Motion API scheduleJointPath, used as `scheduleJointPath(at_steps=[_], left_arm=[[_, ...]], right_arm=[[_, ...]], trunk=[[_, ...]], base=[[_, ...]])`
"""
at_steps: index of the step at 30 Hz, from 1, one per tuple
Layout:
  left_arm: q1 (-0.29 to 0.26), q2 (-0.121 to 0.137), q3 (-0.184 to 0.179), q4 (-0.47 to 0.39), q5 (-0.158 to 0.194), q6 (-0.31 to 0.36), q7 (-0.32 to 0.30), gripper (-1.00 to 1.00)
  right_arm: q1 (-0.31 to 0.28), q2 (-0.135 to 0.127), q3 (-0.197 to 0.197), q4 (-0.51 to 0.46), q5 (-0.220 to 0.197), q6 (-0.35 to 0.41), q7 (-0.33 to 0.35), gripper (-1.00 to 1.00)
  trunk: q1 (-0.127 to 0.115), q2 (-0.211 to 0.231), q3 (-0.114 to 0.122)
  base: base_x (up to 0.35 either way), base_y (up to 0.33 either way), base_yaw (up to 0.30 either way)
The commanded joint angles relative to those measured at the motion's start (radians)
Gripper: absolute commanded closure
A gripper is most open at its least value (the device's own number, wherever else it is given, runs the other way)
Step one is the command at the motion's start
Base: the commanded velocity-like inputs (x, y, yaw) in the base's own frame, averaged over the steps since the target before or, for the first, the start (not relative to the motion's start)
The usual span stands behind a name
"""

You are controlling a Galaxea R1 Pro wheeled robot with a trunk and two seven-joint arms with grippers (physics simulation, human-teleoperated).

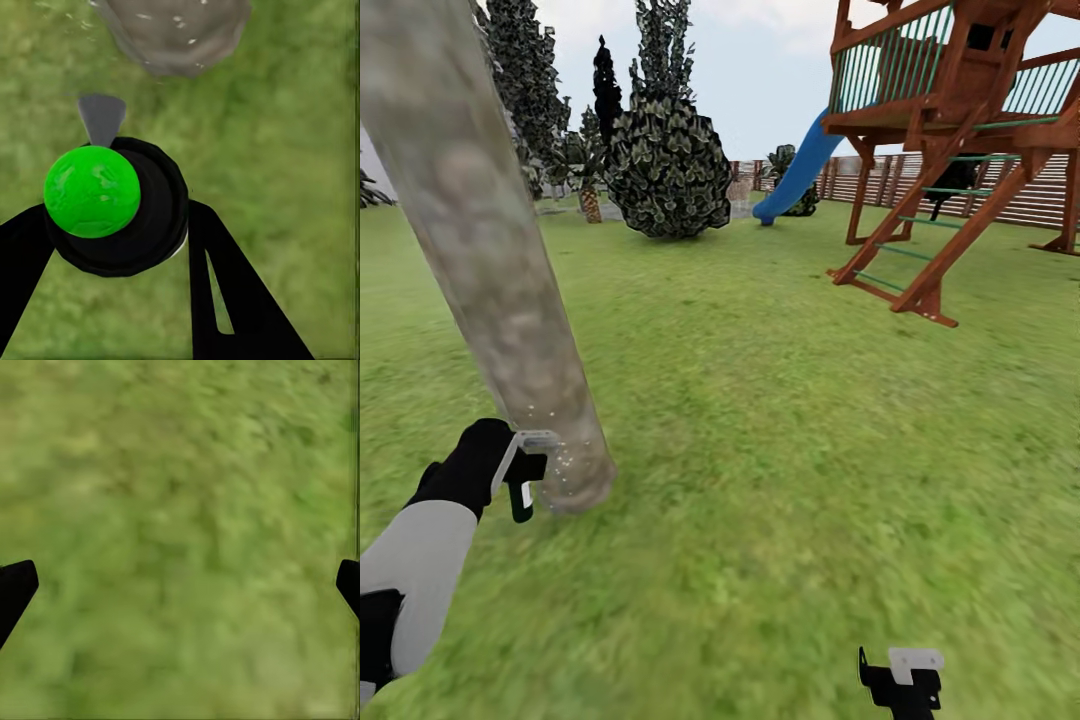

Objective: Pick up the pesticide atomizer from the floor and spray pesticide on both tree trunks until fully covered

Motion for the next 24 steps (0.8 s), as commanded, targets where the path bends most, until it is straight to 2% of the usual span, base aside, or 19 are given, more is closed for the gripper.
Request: scheduleJointPath(at_steps=[1, 12, 24], left_arm=[[-0.001, 0.000, 0.003, -0.001, -0.012, 0.004, -0.010, 1.00], [0.000, 0.001, 0.003, 0.000, -0.014, 0.004, -0.010, 1.00], [0.015, 0.009, 0.000, 0.009, -0.017, 0.003, -0.010, 1.00]], right_arm=[[-0.001, 0.000, -0.005, 0.001, 0.011, -0.002, -0.005, -1.00], [-0.001, 0.000, -0.005, 0.001, 0.011, -0.002, -0.005, -1.00], [-0.001, 0.001, -0.005, 0.001, 0.011, -0.002, -0.005, -1.00]], trunk=[[0.000, 0.000, -0.001], [0.000, 0.000, -0.001], [0.000, 0.000, -0.001]], base=[[0.000, -0.278, 0.000], [0.087, -0.278, 0.005], [0.005, -0.278, 0.264]])
